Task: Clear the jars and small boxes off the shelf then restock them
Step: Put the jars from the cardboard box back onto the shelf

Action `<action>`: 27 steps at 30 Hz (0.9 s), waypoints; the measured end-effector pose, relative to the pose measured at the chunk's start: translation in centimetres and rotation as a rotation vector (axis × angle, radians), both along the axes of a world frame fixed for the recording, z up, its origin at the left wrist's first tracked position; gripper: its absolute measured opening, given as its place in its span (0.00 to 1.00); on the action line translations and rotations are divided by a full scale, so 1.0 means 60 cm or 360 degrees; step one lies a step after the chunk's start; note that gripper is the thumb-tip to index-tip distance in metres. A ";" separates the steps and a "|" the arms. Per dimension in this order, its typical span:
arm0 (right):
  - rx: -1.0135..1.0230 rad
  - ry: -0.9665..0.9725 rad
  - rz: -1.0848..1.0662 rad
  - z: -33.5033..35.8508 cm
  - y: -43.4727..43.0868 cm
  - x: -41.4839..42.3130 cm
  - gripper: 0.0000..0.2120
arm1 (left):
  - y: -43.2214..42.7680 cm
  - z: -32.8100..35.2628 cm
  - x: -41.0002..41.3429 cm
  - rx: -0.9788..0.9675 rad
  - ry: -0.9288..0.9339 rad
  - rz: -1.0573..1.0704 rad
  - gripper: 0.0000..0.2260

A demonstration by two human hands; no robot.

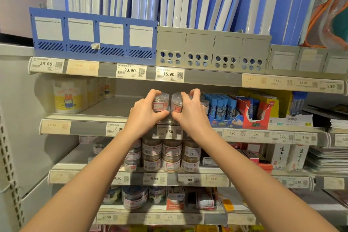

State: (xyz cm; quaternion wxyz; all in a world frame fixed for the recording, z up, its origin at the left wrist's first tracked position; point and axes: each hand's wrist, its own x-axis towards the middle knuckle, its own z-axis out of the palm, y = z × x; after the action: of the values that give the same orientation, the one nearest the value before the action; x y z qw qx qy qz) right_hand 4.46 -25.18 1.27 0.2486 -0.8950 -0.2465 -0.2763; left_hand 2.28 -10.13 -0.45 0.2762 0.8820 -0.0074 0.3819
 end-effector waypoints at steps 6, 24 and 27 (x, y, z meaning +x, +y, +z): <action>-0.0042 0.0015 -0.0058 0.005 0.016 0.010 0.19 | 0.004 -0.001 0.016 -0.0054 -0.0028 0.0032 0.23; -0.0325 -0.0280 -0.0460 -0.055 0.047 0.058 0.24 | 0.017 -0.011 0.059 -0.0077 0.0219 0.0108 0.27; -0.0328 -0.0356 -0.0464 -0.061 0.047 0.060 0.24 | 0.019 -0.015 0.064 -0.0042 0.0276 0.0099 0.27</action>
State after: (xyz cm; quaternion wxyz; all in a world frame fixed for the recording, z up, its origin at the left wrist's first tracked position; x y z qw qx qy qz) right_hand 8.08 -22.35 -2.37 0.0842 -0.9057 -0.1673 -0.3802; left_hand 6.13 -9.01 -1.35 0.2753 0.9079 0.0490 0.3124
